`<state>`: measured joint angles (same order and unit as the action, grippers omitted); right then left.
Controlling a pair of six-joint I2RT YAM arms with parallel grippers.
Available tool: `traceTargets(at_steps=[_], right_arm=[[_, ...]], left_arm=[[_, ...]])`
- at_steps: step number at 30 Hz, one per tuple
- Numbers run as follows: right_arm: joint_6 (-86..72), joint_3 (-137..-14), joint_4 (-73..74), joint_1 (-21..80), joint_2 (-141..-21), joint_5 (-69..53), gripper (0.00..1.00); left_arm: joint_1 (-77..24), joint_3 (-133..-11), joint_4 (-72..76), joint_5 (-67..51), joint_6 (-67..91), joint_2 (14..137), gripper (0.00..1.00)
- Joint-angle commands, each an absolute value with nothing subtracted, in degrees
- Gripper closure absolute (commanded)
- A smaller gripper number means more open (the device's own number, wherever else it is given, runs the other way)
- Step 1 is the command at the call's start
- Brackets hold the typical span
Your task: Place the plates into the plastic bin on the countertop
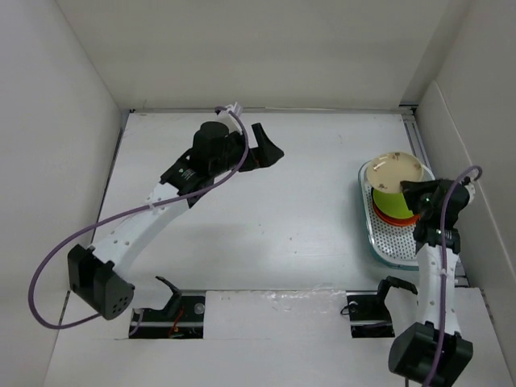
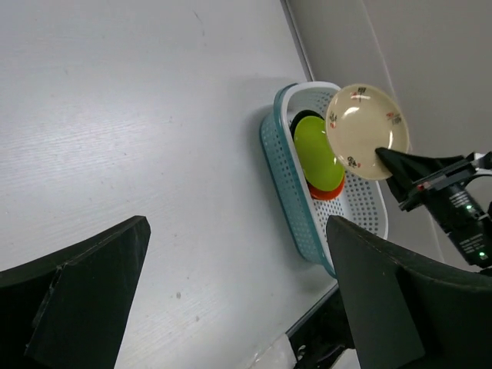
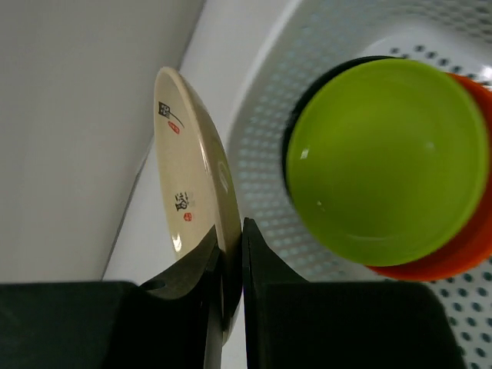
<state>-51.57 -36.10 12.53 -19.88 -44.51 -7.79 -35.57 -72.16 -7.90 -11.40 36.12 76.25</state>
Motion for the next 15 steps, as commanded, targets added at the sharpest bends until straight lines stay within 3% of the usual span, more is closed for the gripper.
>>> traceTargets(at_steps=[1, 10, 15], right_arm=[[-53.3, -32.4, 11.7, -24.9, -43.9, -8.3, 1.0], [-52.8, -29.8, 6.4, -29.1, -51.8, -10.0, 0.99], [-52.8, -30.3, 6.4, -30.1, -52.4, -9.0, 0.89]], left_arm=[[-35.7, -69.3, -10.1, -7.4, 34.3, 73.0, 0.0], [-35.7, -65.7, -10.1, -9.3, 33.0, 71.7, 0.0], [-35.7, -65.7, -9.6, -10.5, 33.0, 71.7, 0.0]])
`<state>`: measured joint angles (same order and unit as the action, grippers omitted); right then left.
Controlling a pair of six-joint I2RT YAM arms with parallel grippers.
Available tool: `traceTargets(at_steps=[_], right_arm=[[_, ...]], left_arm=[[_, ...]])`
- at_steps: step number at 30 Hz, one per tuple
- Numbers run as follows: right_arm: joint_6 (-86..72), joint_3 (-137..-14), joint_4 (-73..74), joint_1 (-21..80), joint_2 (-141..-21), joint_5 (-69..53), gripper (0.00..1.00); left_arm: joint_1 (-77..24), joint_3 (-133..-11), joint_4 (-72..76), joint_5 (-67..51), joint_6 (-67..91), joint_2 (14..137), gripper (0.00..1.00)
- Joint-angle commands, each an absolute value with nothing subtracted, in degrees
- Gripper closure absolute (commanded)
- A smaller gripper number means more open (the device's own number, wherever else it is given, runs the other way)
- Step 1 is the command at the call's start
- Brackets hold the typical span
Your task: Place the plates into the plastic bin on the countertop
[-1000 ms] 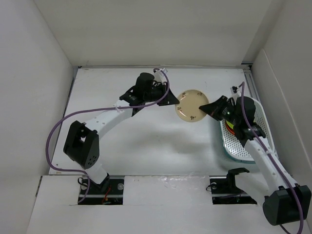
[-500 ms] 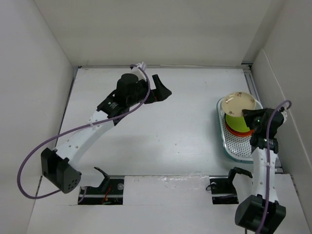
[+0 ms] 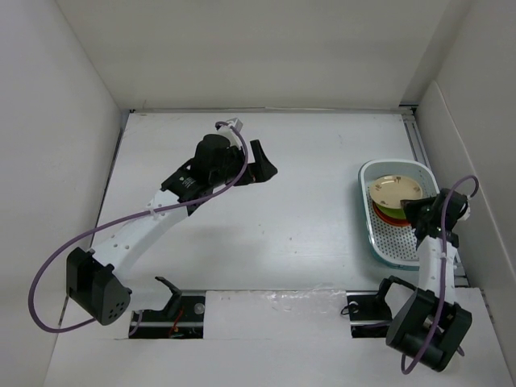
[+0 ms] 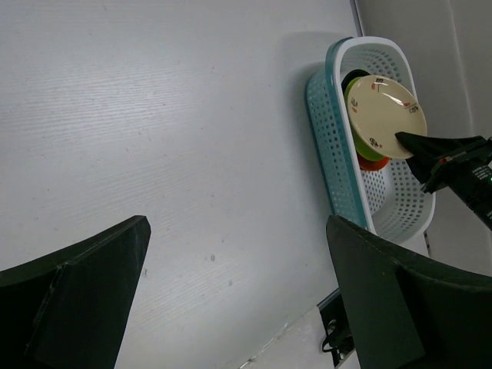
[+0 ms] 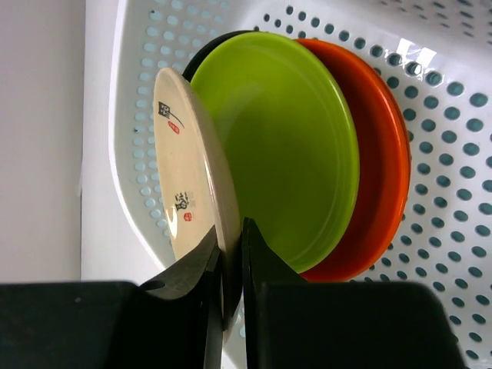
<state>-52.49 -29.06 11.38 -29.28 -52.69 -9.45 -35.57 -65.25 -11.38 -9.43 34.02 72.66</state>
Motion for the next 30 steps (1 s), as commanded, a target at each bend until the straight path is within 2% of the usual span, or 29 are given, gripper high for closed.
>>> traceTargets(at_steps=[1, 3, 5, 8, 12, 13, 15, 27, 30], right_arm=[[-52.8, -30.3, 6.4, -30.7, -52.4, -9.0, 0.87], [-52.8, -30.3, 6.4, -30.7, -52.4, -9.0, 0.82], [-52.3, -31.0, 6.9, -30.7, -51.9, -9.0, 0.64], [-52.3, -31.7, 8.4, -30.7, -51.2, -8.4, 0.27], [-51.8, -34.2, 13.4, -30.7, -48.1, -7.0, 0.08], [-51.8, -34.7, 14.5, -30.7, -46.5, -7.0, 0.08], [-51.8, -35.4, 16.3, -30.7, -44.9, -5.0, 0.01], [-49.2, -40.6, 23.4, -30.7, -43.6, -8.0, 0.01], [-48.3, -42.9, 25.8, -30.7, -43.3, -12.6, 0.01]], left_arm=[[-35.7, -65.1, -9.6, -10.5, 33.0, 71.7, 0.0], [-35.7, -65.1, -9.1, -11.0, 33.0, 71.7, 0.0], [-35.7, -65.1, -9.1, -11.5, 33.0, 71.7, 0.0], [-35.7, -65.1, -9.1, -11.5, 33.0, 71.2, 0.0], [-35.7, -65.1, -9.1, -11.5, 33.0, 71.2, 0.0], [-35.7, -65.1, -9.1, -11.5, 33.0, 71.2, 0.0], [-35.7, -65.1, -9.1, -11.5, 33.0, 71.2, 0.0], [-35.7, -65.7, -10.7, -8.3, 33.0, 70.6, 0.0], [-35.7, -66.4, -12.0, -8.3, 33.0, 70.0, 0.0]])
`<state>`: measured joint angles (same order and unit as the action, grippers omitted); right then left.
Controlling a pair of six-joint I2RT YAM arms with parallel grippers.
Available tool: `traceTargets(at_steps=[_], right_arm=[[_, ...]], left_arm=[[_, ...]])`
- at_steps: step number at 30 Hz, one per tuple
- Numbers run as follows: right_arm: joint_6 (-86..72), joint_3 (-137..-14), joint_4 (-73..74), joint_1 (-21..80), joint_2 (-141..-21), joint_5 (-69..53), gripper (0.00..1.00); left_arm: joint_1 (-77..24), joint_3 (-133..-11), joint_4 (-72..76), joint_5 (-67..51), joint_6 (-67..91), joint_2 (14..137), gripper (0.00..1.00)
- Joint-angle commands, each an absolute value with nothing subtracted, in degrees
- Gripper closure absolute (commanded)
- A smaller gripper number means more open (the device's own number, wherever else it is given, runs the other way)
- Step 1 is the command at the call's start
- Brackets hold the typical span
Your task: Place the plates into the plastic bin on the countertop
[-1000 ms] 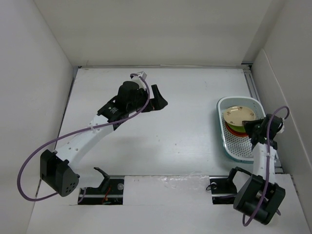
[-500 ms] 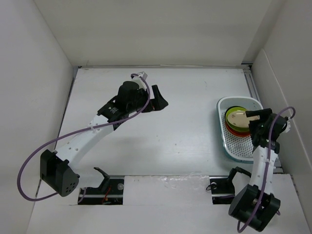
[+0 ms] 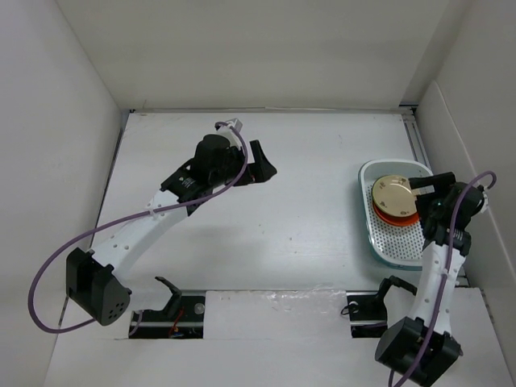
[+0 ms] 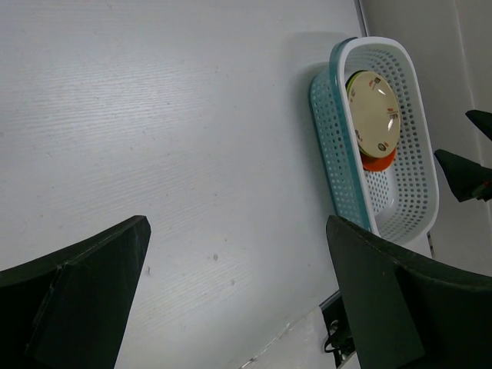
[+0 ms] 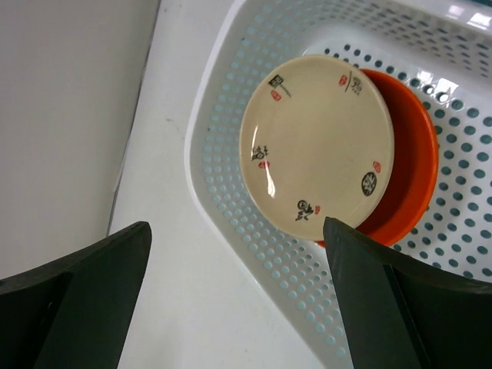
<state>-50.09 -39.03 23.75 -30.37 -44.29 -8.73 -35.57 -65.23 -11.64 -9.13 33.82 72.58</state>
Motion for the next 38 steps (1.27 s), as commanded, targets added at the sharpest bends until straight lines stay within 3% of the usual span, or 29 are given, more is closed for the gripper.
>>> traceTargets(at_steps=[1, 6, 19, 29, 38], right_arm=[[-47.8, -43.9, 25.8, -30.7, -42.5, -14.0, 0.01], [-46.5, -51.5, 31.9, -23.3, -38.7, -18.6, 0.01], [-32.3, -79.8, 55.3, 0.0, -34.3, -10.7, 0.01], [-31.7, -85.3, 63.8, 13.5, -29.3, -0.5, 0.01], [-31.7, -86.4, 63.8, 16.7, -30.5, 2.0, 0.01]], left_arm=[[-35.7, -67.0, -13.5, -6.7, 33.0, 69.4, 0.0], [-35.7, -70.5, -20.0, 1.3, 31.8, 66.0, 0.0], [-35.2, -70.5, -37.7, 29.0, 33.5, 44.6, 0.0], [-35.2, -64.5, -43.5, 29.1, 38.8, 26.7, 0.0], [-35.2, -65.7, -47.4, 30.2, 40.4, 26.1, 0.0]])
